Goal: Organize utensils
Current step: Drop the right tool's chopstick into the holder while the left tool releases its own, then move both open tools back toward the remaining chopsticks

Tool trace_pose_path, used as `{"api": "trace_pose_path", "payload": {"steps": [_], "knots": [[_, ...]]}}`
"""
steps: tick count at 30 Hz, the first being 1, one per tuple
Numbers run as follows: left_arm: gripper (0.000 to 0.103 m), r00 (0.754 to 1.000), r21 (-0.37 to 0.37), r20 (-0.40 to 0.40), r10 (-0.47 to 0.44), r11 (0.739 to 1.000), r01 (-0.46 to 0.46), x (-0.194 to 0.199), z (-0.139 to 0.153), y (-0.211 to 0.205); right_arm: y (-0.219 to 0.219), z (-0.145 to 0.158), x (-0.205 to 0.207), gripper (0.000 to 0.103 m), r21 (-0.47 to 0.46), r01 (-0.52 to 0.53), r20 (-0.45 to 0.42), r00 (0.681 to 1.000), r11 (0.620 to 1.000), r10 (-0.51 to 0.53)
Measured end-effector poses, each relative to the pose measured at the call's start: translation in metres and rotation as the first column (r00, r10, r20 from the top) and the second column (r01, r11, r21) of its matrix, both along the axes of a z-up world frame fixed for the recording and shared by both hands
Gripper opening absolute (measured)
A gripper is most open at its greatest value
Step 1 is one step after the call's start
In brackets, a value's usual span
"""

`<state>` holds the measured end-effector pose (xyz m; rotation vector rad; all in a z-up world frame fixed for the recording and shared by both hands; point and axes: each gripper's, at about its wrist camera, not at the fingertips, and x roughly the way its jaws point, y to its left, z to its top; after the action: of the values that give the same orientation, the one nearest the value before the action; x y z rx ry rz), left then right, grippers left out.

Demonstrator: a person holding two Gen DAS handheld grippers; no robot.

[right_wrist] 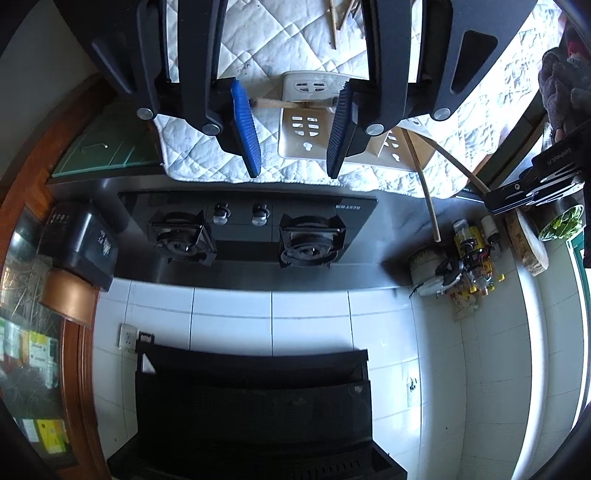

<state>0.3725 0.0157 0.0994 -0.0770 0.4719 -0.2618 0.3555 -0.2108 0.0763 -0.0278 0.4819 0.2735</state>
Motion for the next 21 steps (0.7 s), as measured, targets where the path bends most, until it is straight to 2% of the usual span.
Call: {"api": "trace_pose_path", "payload": {"steps": [2,4,7,11,19,21], "knots": [[0.012,1.000,0.007,0.014,0.003,1.000,-0.003,-0.014,0.006,0.002,-0.004,0.004,-0.018,0.048,-0.004,-0.003,0.026,1.000,1.000,0.003],[0.033,1.000,0.006,0.026,0.008,1.000,-0.008,-0.029,0.010,0.003,-0.007,0.005,-0.037,0.049,-0.006,-0.015,0.037,0.999,1.000,0.015],[0.034,0.999,0.008,0.044,0.002,1.000,-0.003,-0.056,0.012,0.003,-0.012,-0.003,-0.065,0.050,0.005,-0.040,0.033,0.999,0.999,0.040],[0.034,0.999,-0.006,0.026,-0.019,1.000,0.019,-0.092,0.000,0.003,-0.016,-0.030,-0.098,0.053,0.004,-0.071,-0.002,0.997,0.997,0.071],[0.034,0.997,-0.013,-0.081,-0.005,1.000,0.004,-0.150,-0.061,0.000,-0.004,-0.119,-0.144,0.053,-0.077,-0.107,-0.128,0.987,0.991,0.097],[0.034,0.994,-0.035,-0.111,0.000,0.999,-0.004,-0.158,-0.077,0.003,-0.002,-0.141,-0.150,0.053,-0.079,-0.119,-0.169,0.980,0.990,0.104]]}}
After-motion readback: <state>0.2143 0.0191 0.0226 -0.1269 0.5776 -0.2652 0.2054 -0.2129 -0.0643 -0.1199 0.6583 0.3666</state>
